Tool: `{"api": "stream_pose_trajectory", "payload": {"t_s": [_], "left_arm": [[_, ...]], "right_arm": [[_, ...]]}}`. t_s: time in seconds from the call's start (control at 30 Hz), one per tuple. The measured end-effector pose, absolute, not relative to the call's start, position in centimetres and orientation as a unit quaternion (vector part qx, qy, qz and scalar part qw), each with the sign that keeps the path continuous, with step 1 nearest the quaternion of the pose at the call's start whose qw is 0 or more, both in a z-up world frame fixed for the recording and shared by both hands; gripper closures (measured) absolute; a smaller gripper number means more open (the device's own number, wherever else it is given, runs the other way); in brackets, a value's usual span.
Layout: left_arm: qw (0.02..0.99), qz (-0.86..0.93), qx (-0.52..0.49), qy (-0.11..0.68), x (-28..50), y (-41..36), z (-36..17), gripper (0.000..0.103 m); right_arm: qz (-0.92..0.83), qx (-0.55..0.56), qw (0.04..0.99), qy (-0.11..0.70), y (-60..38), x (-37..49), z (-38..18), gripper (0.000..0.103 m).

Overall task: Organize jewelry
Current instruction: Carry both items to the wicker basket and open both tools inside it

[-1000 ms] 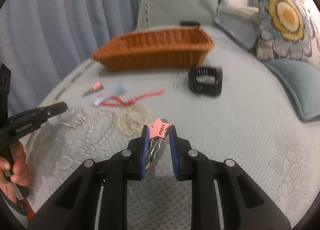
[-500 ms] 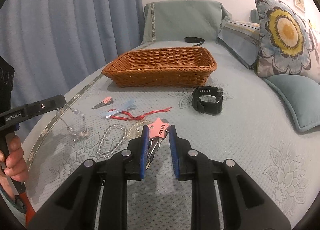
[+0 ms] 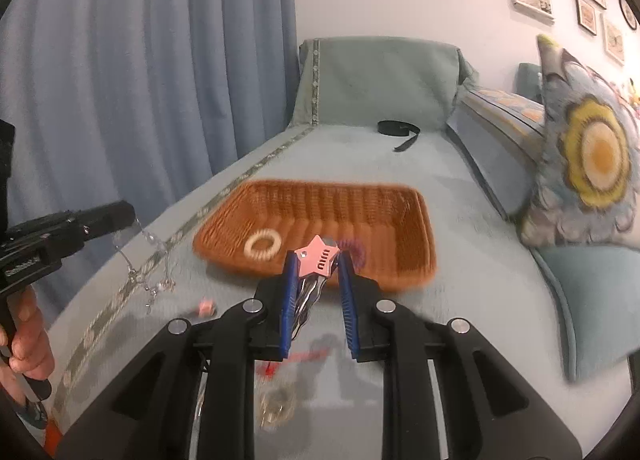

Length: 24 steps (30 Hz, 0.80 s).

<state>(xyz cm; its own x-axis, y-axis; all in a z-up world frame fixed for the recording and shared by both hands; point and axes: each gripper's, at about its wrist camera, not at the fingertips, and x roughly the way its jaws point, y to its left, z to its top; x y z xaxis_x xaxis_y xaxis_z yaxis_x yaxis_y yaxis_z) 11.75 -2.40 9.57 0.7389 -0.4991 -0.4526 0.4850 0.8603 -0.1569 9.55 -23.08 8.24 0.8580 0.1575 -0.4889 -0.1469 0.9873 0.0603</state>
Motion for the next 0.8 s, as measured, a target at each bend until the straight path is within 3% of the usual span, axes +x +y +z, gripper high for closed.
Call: {"api": "stream_pose_trajectory", "payload": {"t_s": [0.17,0.4,0.8], "left_arm": [[0.929,-0.272,-0.009,0.251,16.6,-5.1,10.2,0.096],[0.921,-0.253,-0.016,0.297,23.3,-7.6,5.8,0.096],[0.912,-0.238,-0.017,0.333,25.7,-8.3,1.7,0.095]], "right_arm": [[0.100,0.031,0.949,0.297,-24.0,16.2,8.4,0.085],[0.088,0.066,0.923,0.370,-25.3,23.7,4.2,0.085],[0.063,0.046,0.909,0.409,-24.9,26.2,0.6,0.085]]}}
